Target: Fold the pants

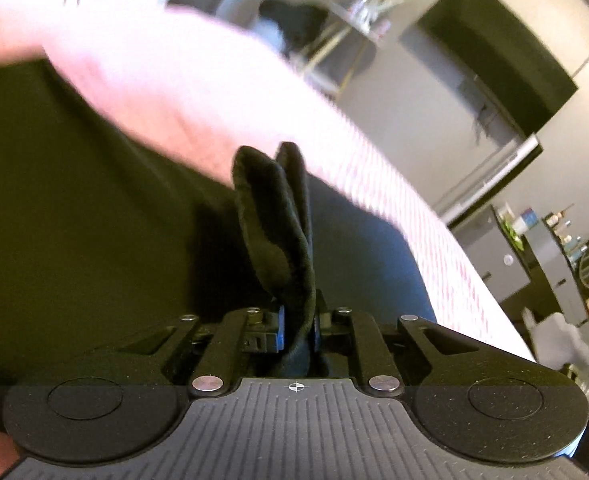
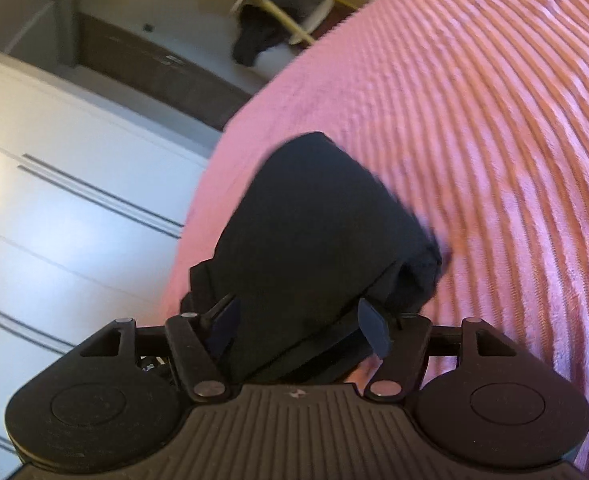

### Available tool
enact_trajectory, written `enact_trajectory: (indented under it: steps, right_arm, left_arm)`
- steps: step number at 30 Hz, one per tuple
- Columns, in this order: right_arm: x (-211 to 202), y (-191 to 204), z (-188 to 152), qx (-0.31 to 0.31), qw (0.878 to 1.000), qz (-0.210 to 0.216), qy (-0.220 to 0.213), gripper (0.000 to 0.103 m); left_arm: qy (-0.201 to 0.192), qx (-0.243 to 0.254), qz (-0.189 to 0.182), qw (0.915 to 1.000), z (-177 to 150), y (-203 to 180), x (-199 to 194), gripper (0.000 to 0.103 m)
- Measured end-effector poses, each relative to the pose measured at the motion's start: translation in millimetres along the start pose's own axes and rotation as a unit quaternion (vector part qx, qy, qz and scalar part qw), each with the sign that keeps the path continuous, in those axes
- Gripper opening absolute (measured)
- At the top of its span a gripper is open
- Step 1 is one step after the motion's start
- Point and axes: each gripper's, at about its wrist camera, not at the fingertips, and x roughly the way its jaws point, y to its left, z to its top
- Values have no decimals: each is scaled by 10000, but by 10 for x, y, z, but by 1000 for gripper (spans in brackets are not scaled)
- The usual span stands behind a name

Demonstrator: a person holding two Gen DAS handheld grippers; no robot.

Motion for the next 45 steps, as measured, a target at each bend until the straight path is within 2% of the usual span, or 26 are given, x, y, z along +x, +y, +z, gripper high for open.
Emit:
enact_trajectory:
  steps: [2,4,5,6,7,9,11,13,14,15,17,19,21,25,27,29,32,34,36,37,39,40,43,45]
  right_arm:
    - [-32,82,22,-155,9998,83,-34,68]
    - [-13,156,36,-294,9995,69,-48,68]
    - [34,188,27,-349,9994,52,-13,68]
    - [99,212,6,-355,9994,1,51,68]
    - [172,214,-29,-315,9994,-34,129,68]
    - [336,218,-106,-124,9993,-145,325,67]
    - [391,286,-122,-243,9982,-456,319,66]
    - [382,334,-101,-262,9980,-499,277,66]
    - [374,358,-109,-275,9980,-519,253,62]
    - [368,379,-108,-315,9977,-560,224,53]
    - [370,409,-120,-350,9973,-624,183,44]
    - [383,448,-107,-414,9967,-680,140,36]
    - [436,506,-113,-578,9959,-685,112,23]
    - [610,683,-187,-938,9936,-631,79,20]
    - [821,721,-235,-1091,9895,-904,299,20]
    - [952,719,-271,-1050,9887,-970,454,20]
    - [967,801,-344,-1312,9879,-729,397,20]
    - [999,822,-378,-1387,9869,-715,407,20]
    - [1066,780,-385,-1300,9865,-849,515,20]
    - [1093,753,-388,-1249,9864,-915,562,20]
    - [1169,689,-372,-1096,9865,-1021,657,19]
    - [1193,681,-365,-1070,9865,-1045,664,18]
    - [1241,721,-384,-1219,9840,-1110,669,18]
    - [1285,766,-400,-1396,9807,-1192,679,18]
  left_arm:
    - [-245,197,345,9989,37,158,-258,14]
    - [-457,541,854,9938,40,287,-449,16]
    - [-457,635,1027,9916,28,351,-501,18]
    - [-410,626,1135,9907,8,436,-538,28]
    - [-376,523,1228,9903,-25,508,-552,31]
    - [-433,253,1307,9901,-114,639,-567,41]
    - [-494,15,1270,9907,-175,748,-559,47]
    - [-467,-93,1276,9907,-195,794,-522,48]
    - [-469,-104,1256,9909,-202,806,-516,48]
    - [-462,-137,1216,9914,-200,823,-503,48]
    - [-457,-157,1151,9922,-193,832,-494,47]
    - [-450,-122,1155,9922,-190,925,-532,37]
    - [-433,-152,1157,9922,-235,1017,-573,31]
    - [-494,-219,984,9937,-229,989,-520,22]
    - [-653,-120,925,9935,-232,964,-563,16]
    - [-930,-44,829,9922,-221,930,-656,14]
    - [-1413,-81,703,9874,-165,927,-852,13]
    - [-1565,-79,898,9836,-136,988,-932,15]
    - [-1368,32,1272,9824,-126,1071,-898,22]
    - [-1173,83,1432,9827,-136,1102,-848,22]
    - [-876,153,1799,9796,-163,1120,-763,37]
    - [-862,194,1862,9785,-166,1102,-754,38]
    - [-1007,179,1910,9763,-182,1055,-811,53]
    - [-1239,220,2056,9705,-213,1004,-873,62]
